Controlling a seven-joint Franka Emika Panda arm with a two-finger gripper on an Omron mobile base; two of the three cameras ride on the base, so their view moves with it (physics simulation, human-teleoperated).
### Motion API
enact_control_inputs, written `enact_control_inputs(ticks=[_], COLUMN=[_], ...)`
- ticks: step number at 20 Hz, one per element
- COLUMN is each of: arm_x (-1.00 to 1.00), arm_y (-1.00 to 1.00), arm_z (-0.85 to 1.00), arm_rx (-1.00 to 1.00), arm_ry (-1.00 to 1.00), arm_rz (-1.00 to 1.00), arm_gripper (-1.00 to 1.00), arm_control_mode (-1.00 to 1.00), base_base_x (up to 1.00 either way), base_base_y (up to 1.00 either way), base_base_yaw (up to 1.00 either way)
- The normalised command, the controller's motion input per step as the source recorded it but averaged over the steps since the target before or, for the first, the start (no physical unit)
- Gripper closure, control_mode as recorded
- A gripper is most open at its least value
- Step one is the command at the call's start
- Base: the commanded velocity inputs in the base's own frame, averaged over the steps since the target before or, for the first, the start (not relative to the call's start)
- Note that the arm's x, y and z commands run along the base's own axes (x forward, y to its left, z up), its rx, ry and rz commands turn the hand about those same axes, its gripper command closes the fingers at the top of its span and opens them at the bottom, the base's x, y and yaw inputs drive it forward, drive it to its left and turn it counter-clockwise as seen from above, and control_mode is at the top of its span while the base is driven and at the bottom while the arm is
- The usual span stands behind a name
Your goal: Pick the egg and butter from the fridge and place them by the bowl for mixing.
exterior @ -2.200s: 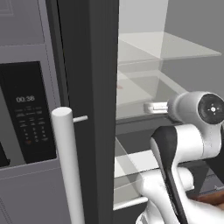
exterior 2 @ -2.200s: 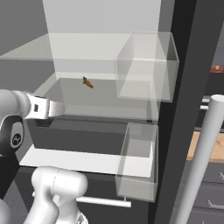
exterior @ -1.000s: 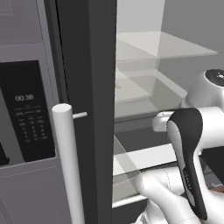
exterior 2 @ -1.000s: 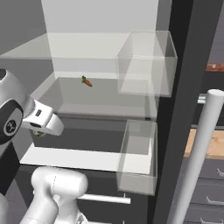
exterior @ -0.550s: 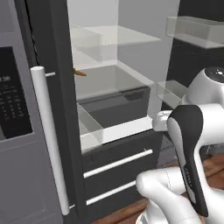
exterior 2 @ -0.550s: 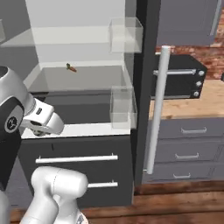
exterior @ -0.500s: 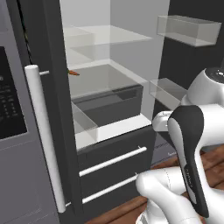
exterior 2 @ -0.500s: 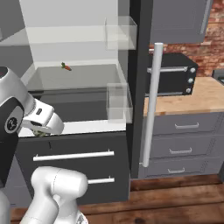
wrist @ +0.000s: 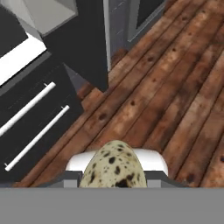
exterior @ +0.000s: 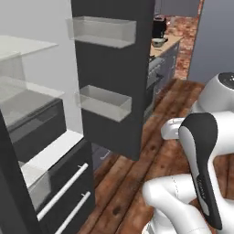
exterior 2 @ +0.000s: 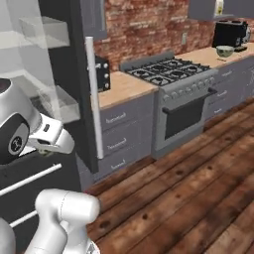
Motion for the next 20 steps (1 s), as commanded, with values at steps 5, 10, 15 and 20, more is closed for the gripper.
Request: enact_control_inputs(ticks=[5, 10, 15, 20], arm_x=[0.0, 0.0, 0.0, 0.0], arm_y=[0.0, 0.0, 0.0, 0.0], arm_z=[0.0, 0.0, 0.0, 0.0], arm_rx=[0.0, 0.0, 0.0, 0.0], arm_ry=[0.0, 0.0, 0.0, 0.0], arm_rz=[0.0, 0.0, 0.0, 0.0], arm_gripper=[1.0, 1.0, 1.0, 1.0], arm_control_mode=[1.0, 1.0, 1.0, 1.0], base_base_x=[0.0, 0.32, 1.0, 1.0], base_base_y=[-0.13, -0.3, -0.25, -0.79], base_base_yaw=[-0.9, -0.74, -0.31, -0.18])
